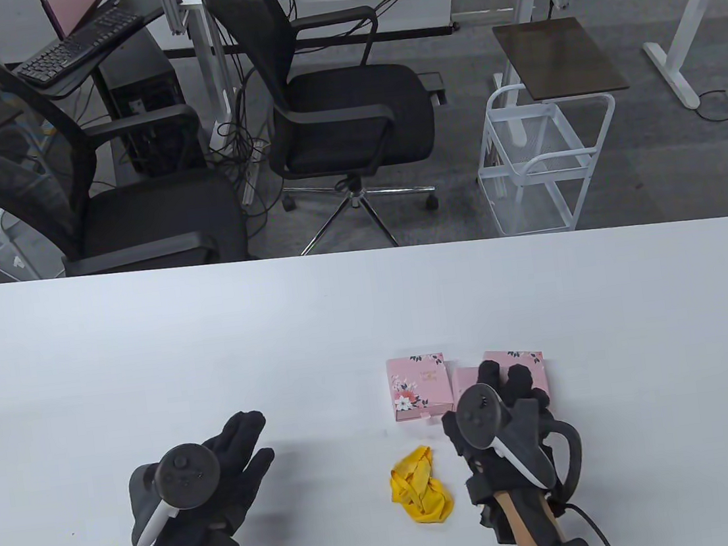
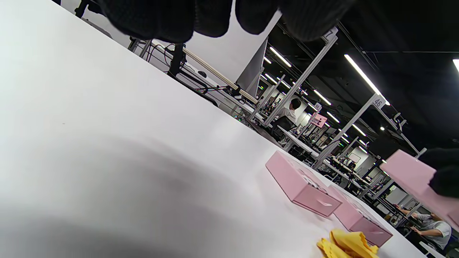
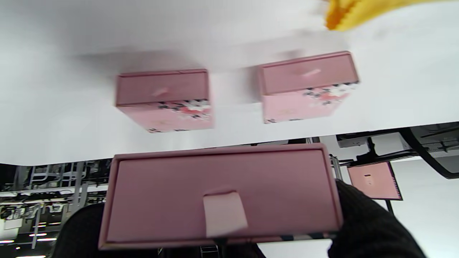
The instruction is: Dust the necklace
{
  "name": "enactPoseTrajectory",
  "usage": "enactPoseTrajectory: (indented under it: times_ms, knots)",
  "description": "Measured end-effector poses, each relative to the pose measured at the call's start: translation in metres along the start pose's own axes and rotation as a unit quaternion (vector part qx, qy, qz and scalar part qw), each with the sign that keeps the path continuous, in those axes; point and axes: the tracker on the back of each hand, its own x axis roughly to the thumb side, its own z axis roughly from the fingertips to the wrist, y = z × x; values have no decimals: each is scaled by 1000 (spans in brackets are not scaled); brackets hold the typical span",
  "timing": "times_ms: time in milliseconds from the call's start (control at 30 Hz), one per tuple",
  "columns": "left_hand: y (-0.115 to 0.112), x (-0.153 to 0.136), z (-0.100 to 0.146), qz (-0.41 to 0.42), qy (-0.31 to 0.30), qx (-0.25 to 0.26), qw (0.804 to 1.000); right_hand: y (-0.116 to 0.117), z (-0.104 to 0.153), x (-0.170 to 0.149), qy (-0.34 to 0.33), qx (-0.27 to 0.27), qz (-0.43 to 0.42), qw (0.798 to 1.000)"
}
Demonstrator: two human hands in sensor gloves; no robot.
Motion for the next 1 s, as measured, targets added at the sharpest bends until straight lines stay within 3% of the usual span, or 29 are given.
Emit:
enactPoseTrajectory:
  times_ms: [200, 400, 600, 767, 867, 1000]
  knots:
    - [0, 0, 0, 0, -1, 1, 1000, 33, 9, -31, 12, 22, 13, 1000]
    - [-1, 0, 0, -2, 0, -1, 1000, 67, 15, -27, -10, 56, 29, 998]
    - [-3, 4, 0, -13, -6, -2, 1000, 85, 13, -16, -19, 90, 45, 995]
    - [-3, 6, 1, -15, -10, 0, 1000, 74, 12, -5, -30, 117, 69, 990]
    - [-4, 10, 1, -21, -15, 4, 1000, 50, 16, 18, -61, 35, 73, 995]
    - [-8, 17, 3, -46, -23, 7, 999, 31, 24, 53, -107, -3, 25, 994]
